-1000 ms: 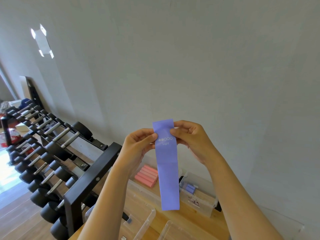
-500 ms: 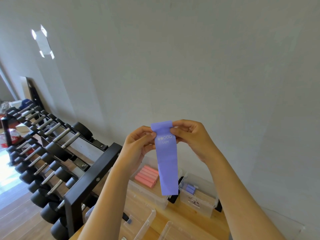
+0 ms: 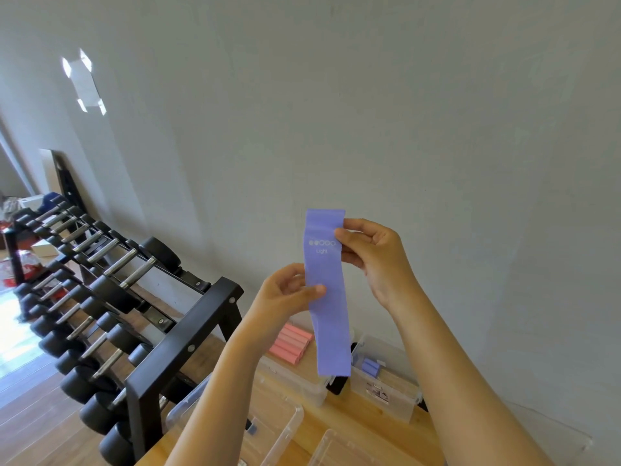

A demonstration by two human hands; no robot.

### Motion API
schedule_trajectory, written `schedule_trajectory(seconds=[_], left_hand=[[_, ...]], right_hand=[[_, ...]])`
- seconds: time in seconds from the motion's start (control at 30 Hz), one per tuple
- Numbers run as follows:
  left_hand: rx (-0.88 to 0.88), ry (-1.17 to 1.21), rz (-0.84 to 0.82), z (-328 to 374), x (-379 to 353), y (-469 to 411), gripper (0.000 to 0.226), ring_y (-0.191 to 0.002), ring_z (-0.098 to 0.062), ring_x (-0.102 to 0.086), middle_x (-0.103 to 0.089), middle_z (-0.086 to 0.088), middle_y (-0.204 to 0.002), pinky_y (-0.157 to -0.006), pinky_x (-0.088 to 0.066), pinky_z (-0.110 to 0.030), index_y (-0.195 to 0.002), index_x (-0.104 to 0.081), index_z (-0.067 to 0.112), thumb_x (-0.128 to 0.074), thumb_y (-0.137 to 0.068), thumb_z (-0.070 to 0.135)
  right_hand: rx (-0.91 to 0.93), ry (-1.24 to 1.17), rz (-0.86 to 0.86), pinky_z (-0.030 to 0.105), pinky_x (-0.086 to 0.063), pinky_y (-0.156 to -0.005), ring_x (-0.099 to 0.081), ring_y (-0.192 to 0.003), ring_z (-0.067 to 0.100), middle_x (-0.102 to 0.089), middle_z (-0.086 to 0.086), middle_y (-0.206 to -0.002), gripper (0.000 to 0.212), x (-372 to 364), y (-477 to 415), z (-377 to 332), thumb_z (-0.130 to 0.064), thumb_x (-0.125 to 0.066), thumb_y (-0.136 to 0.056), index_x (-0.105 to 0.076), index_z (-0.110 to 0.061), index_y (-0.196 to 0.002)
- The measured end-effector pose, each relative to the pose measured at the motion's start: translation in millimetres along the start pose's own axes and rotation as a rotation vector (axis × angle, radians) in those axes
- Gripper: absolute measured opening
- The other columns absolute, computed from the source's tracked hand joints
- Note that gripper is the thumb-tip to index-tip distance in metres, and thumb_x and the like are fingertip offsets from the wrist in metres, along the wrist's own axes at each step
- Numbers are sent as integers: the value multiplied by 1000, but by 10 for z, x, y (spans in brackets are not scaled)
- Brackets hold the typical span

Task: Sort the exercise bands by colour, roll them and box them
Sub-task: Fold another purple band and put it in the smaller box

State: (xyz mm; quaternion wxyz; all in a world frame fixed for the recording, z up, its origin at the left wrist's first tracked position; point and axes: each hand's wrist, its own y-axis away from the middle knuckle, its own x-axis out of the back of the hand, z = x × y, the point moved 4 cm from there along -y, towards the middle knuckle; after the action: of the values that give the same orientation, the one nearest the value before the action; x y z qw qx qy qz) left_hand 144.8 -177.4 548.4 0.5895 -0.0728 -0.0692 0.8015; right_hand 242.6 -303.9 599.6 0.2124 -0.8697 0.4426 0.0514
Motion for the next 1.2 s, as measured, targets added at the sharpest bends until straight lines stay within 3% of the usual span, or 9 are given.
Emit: schedule_trajectory(seconds=[0.1,0.2,0.4,0.53,0.7,0.93,1.03,1.2], left_hand=[[13,-66,32,-48,-14,1,20,-88,-21,-71,-74,-13,-100,-74,-54,-27,-105,-68,1,-66,-86,-4],[30,-59,73,-56,19,-8,18,-85,-27,-72,-73,-21,-97,-79,-58,-37,-103,-66,-2,-68,-85,-1],[32,-14,97,-39,24,-19,22,-78,-29,-70,-71,-27,-94,-77,-57,-39,-102,-55,-8,-66,-89,5],[23,-42,110,-43,25,-19,16,-76,-25,-68,-73,-18,-84,-75,-54,-37,-97,-57,-5,-62,-93,9],[-58,-80,205,13,54,-17,10,-82,-20,-65,-70,-12,-88,-81,-52,-36,-90,-65,-3,-63,-91,7],[-165,-118,383,140,113,-6,9,-82,-14,-67,-73,-1,-82,-84,-52,-35,-81,-72,8,-68,-86,2],[-204,-93,397,173,124,-8,8,-86,-14,-68,-74,-2,-87,-82,-53,-31,-84,-72,7,-68,-86,1],[-209,2,320,169,101,-47,6,-111,-9,-64,-72,4,-113,-91,-49,-21,-86,-69,5,-64,-88,0]], right_hand=[[-2,-26,43,23,-56,-68,-72,-72,17,-76,5,-79,13,17,-18,16,-2,-61,-91,-70,-10,-96],[-8,-50,94,24,-56,-66,-72,-71,18,-75,5,-77,11,70,-40,38,-2,-62,-91,-69,-7,-97],[-5,-56,166,25,-56,-68,-72,-71,18,-75,4,-76,8,173,-72,75,-4,-64,-90,-69,-9,-95],[-12,-65,191,24,-56,-66,-72,-71,18,-74,6,-78,9,216,-87,107,-4,-64,-90,-69,-7,-97],[-42,-55,214,24,-56,-66,-72,-71,19,-73,12,-83,14,242,-97,172,-3,-64,-89,-68,0,-102],[-85,-13,235,24,-57,-67,-72,-69,17,-73,6,-77,7,286,-87,260,-4,-65,-89,-69,-10,-91],[-102,-3,231,25,-57,-68,-71,-70,18,-73,9,-80,6,292,-76,293,-5,-66,-89,-70,-9,-92],[-158,64,153,24,-57,-66,-72,-70,18,-73,9,-76,5,243,-62,355,-6,-65,-90,-67,-8,-95]])
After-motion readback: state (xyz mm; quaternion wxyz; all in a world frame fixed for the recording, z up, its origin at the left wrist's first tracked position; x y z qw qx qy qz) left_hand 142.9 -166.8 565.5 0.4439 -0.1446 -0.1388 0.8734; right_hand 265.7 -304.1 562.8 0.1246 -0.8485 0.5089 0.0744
